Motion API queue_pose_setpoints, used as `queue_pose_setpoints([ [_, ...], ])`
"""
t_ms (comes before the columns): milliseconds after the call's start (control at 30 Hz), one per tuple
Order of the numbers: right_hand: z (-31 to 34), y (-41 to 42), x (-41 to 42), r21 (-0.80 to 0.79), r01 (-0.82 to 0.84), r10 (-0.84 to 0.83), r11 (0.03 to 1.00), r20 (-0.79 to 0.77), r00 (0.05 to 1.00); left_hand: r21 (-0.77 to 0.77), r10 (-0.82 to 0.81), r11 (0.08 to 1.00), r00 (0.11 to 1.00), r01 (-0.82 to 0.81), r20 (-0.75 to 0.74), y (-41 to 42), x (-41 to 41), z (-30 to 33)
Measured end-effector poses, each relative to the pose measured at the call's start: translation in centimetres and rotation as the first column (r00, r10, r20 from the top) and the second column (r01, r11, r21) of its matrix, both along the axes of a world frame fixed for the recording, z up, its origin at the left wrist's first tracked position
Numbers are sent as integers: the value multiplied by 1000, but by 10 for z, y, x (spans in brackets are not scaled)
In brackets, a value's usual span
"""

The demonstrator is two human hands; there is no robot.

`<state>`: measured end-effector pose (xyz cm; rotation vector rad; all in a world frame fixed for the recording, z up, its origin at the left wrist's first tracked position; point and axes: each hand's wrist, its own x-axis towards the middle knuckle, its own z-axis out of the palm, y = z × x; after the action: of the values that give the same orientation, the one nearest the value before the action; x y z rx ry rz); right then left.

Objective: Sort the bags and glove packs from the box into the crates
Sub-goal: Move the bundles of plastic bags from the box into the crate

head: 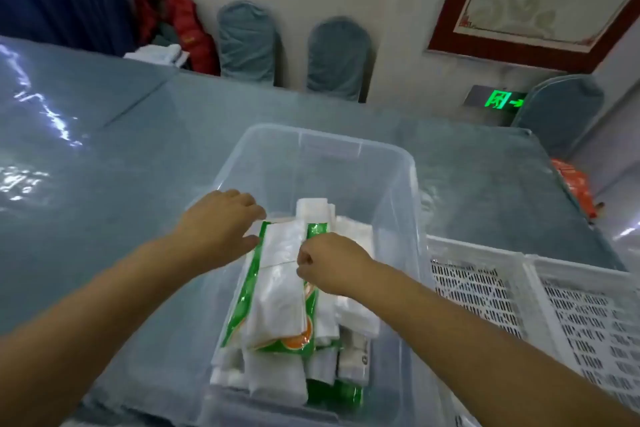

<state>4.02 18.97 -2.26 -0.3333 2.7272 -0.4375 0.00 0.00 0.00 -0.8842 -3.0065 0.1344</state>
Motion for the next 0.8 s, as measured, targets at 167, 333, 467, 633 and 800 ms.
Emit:
queue_pose_setpoints([
  [167,-33,-21,-18,164,161,-180,973,108,978,71,-116,990,992,120,-49,-22,-4,-14],
  [333,-56,-39,-23,222,290,-299,931,7,954,38,-145,988,987,148,-72,-22,-7,-23],
  [467,-72,-52,-20,69,440,-440,896,-1,898,29,-145,989,987,147,-64,-23,-7,-25],
  [633,-73,-52,-18,-152,520,-518,841,56,854,65,-133,989,991,135,-26,-23,-8,-24],
  [800,-30,-16,-17,-256,548,-567,796,0,824,78,-162,984,987,160,17,-23,-6,-15],
])
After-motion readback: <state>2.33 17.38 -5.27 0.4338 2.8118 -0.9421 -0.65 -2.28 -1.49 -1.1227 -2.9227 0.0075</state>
